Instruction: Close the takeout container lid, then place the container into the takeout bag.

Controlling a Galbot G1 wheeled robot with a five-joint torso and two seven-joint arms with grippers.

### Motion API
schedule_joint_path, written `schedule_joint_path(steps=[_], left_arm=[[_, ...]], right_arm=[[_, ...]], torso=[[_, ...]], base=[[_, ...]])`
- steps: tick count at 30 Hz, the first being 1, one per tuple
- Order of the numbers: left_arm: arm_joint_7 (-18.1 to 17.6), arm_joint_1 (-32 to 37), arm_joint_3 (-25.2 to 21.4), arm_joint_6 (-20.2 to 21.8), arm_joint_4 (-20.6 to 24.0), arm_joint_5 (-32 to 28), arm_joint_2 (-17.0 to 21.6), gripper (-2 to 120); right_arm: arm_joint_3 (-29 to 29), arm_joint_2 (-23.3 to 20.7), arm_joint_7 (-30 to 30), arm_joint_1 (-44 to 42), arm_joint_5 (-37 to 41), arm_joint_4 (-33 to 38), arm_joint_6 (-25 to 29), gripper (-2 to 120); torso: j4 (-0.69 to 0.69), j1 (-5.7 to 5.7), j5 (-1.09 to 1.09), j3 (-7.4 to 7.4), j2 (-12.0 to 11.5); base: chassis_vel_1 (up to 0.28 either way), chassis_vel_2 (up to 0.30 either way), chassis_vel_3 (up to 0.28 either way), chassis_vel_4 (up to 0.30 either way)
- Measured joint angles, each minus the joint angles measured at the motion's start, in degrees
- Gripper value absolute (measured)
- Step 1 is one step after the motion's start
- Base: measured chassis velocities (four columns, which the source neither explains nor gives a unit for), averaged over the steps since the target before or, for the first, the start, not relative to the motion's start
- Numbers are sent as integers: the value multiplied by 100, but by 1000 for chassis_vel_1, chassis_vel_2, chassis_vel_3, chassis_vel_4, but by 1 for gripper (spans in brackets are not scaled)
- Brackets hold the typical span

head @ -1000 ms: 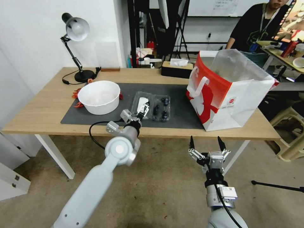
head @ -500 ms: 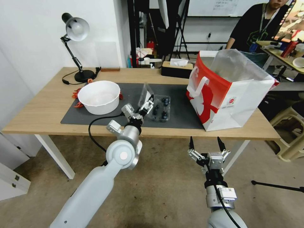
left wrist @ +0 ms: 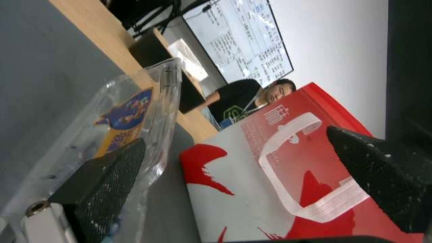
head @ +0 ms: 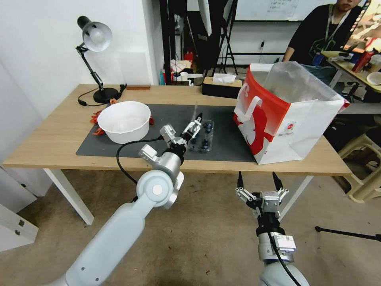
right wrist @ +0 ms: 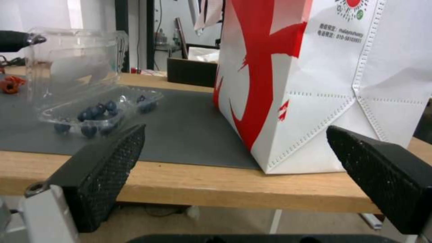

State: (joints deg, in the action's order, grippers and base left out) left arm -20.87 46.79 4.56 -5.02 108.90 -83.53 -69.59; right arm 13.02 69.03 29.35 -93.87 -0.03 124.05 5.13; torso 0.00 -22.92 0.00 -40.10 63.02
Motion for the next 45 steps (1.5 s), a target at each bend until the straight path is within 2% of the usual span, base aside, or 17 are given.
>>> schedule_joint_path(steps=[9,12,13,16,17,19,20,24,25,27,28,34,45], left_arm=[[-206,-195,11,94,-151,-623,-87,91],[-310,-256,14,97,-275,-818,-148,77],[-310,-256,14,97,-275,-818,-148,77],[-441,-281,8,97,-377,-1031,-215,64],[-441,-281,8,97,-377,-1031,-215,64],[-519,-280,0,94,-427,-1167,-266,53],[-519,-280,0,94,-427,-1167,-266,53],[-638,-250,-10,79,-502,-1294,-343,33],[-638,-250,-10,79,-502,-1294,-343,33],[-711,-222,-12,74,-547,-1329,-375,23],[-711,-222,-12,74,-547,-1329,-375,23],[-902,-199,11,94,-633,-1337,-397,1],[-1162,-207,124,263,-768,-1091,-384,0]], right_arm=[[8,24,0,2,-21,-35,6,100],[3,40,0,-1,-38,-56,19,100],[3,40,0,-1,-38,-56,19,100],[2,46,3,-5,-49,-59,26,100],[2,46,3,-5,-49,-59,26,100],[1,46,4,-13,-52,-59,27,100],[1,46,4,-13,-52,-59,27,100],[2,50,6,-25,-70,-58,37,100],[2,50,6,-25,-70,-58,37,100],[-2,51,6,-33,-78,-54,44,100],[-2,51,6,-33,-78,-54,44,100],[-8,46,6,-9,-74,-45,45,100],[-9,0,5,102,112,-20,-34,100]], torso=[[0,0,0,0,0],[0,0,0,0,0],[0,0,0,0,0],[0,0,0,0,0],[0,0,0,0,0],[0,0,0,0,0],[0,0,0,0,0],[0,0,0,0,0],[0,0,0,0,0],[0,0,0,0,0],[0,0,0,0,0],[0,0,0,0,0],[0,0,0,0,1]], base=[[0,0,0,0],[0,0,0,0],[0,0,0,0],[0,0,0,0],[0,0,0,0],[0,0,0,0],[0,0,0,0],[0,0,0,0],[0,0,0,0],[0,0,0,0],[0,0,0,0],[0,0,0,0],[0,0,0,0]])
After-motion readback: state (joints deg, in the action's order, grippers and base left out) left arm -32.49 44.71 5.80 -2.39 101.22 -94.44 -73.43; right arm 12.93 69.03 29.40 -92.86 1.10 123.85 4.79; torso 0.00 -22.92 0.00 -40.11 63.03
